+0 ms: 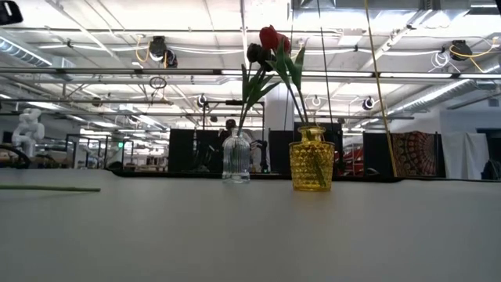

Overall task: Sort flowers into vase by color
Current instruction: Put the red tulip into the bottom transparent bin

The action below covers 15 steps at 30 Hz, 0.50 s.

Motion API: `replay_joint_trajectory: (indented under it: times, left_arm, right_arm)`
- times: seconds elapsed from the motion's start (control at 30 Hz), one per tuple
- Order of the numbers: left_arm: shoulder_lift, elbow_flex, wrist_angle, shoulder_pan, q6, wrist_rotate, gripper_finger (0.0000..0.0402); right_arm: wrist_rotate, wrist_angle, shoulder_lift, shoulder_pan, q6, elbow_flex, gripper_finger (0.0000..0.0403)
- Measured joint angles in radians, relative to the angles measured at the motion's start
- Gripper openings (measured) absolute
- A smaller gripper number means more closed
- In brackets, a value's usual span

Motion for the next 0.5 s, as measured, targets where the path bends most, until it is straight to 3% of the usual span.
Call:
replay_joint_trajectory:
  times: [0.23,0.5]
  left_arm:
    - [0.0,0.0,0.114,0.0,0.039,0.131,0.0084]
    - [0.0,0.0,0.122,0.0,0.102,0.26,0.0084]
  right_arm:
    - [-0.001,-0.028,0.0,0.0,0.004,0.0,0.0]
    - [0.0,-0.031,0.0,0.0,0.008,0.0,0.0]
